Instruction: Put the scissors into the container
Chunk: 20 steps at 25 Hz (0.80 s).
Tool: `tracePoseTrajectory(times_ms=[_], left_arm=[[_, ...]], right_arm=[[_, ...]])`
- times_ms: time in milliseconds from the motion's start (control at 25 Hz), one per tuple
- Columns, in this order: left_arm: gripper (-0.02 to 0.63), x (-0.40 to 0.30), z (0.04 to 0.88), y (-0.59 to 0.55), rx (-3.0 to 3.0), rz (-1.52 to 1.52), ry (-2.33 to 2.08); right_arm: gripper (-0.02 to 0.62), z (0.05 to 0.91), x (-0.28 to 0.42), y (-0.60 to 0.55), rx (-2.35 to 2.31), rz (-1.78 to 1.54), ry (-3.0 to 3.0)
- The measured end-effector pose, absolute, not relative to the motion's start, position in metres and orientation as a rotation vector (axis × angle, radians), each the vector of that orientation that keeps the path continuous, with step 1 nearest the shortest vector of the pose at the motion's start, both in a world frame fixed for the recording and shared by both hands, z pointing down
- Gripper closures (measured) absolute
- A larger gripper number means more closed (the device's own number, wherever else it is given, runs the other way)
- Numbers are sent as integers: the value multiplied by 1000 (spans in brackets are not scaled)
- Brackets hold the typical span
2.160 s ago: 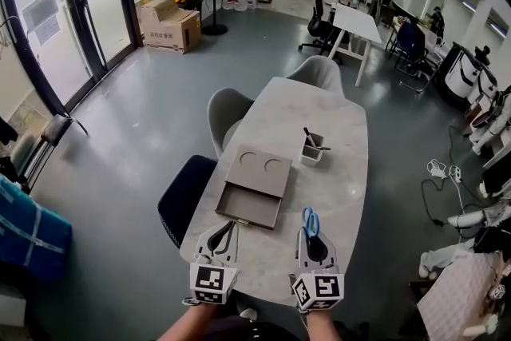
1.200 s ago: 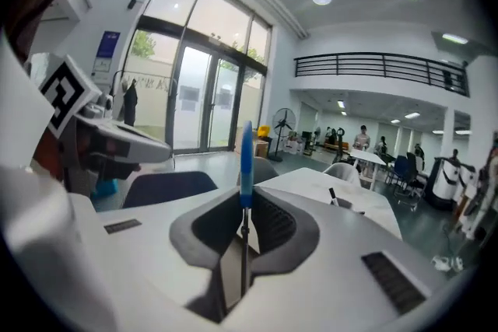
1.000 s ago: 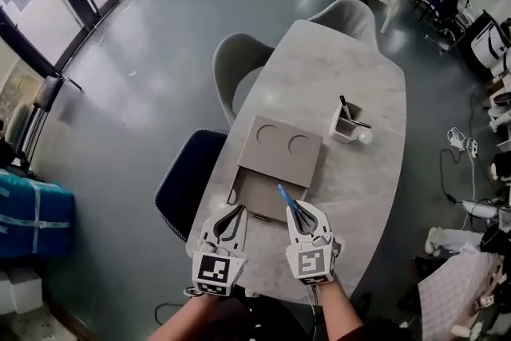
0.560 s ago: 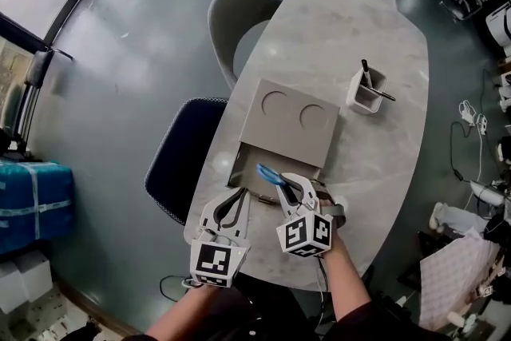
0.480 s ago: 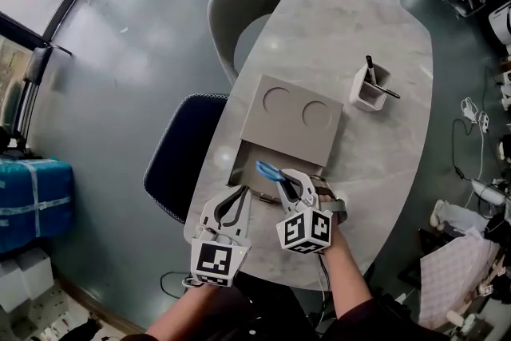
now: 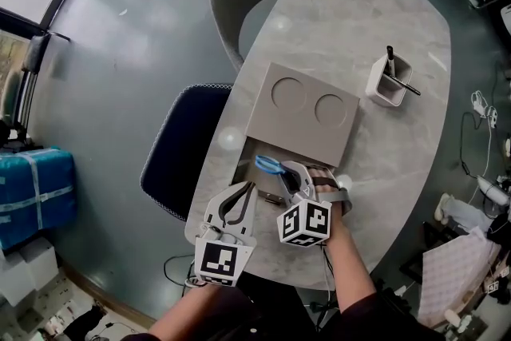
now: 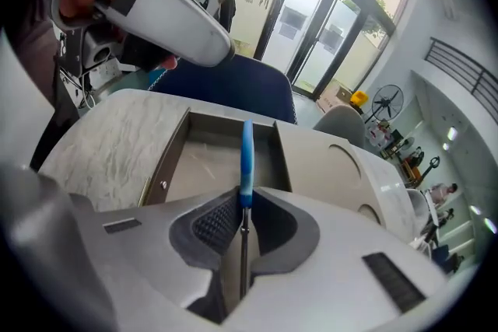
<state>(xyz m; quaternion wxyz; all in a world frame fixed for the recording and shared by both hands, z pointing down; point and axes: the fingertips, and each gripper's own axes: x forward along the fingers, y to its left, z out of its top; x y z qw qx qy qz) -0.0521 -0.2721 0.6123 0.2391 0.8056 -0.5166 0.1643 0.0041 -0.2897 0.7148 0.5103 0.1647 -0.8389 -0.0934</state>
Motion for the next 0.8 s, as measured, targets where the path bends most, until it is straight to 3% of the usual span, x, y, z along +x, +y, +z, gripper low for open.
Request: tracePoseTrajectory(times_ms=[520,800], left_arm=[[583,-53,625,-266,2178,459,-1407],[583,-52,626,-265,2172,456,-1406]], right_arm=[[563,734,5,-288,325,-227,-1976],[507,735,7,-276,257,-116,-1973]])
